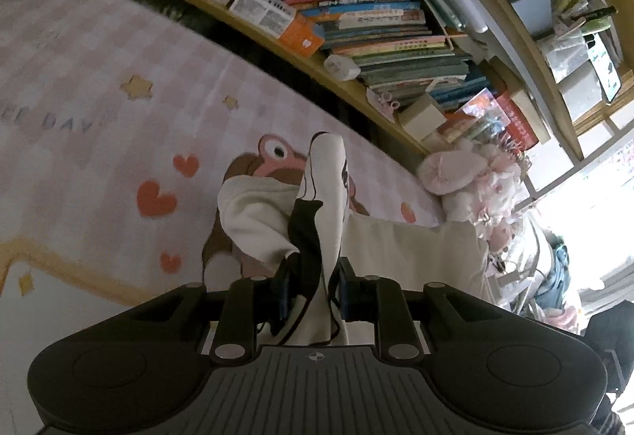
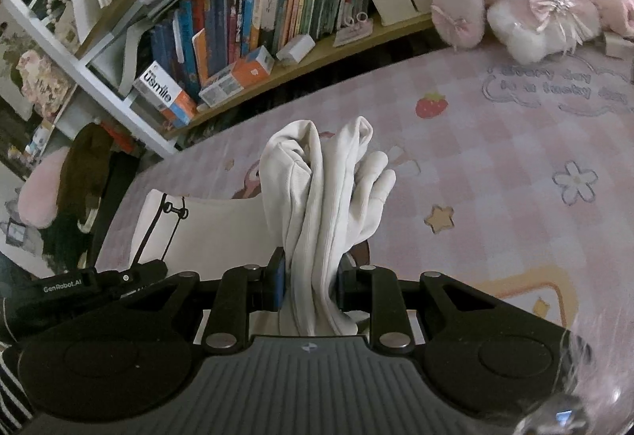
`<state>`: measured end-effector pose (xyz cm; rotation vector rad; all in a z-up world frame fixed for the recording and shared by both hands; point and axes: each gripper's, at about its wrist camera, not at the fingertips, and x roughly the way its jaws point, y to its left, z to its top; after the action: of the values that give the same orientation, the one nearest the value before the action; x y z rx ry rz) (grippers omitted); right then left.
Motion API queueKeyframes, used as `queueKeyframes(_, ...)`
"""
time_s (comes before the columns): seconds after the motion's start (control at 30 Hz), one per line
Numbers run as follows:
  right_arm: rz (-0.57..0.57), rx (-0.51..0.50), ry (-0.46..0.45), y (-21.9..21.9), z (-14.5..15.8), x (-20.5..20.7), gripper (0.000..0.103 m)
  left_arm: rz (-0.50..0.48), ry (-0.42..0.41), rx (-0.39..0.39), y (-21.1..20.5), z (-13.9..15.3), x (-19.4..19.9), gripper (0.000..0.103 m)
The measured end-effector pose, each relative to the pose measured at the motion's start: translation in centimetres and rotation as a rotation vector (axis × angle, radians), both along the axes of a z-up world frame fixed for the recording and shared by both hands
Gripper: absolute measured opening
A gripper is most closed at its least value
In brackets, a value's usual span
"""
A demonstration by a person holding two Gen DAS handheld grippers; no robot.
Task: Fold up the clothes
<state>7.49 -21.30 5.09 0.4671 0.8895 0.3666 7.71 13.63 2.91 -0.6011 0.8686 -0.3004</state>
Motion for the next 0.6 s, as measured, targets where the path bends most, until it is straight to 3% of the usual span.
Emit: queueKeyframes(0.6,0.023,0.003,-0.072,3.3,0.0,12.7,0.022,0.016,-0.059,-0.003,2.9,0.7,12.0,0.020)
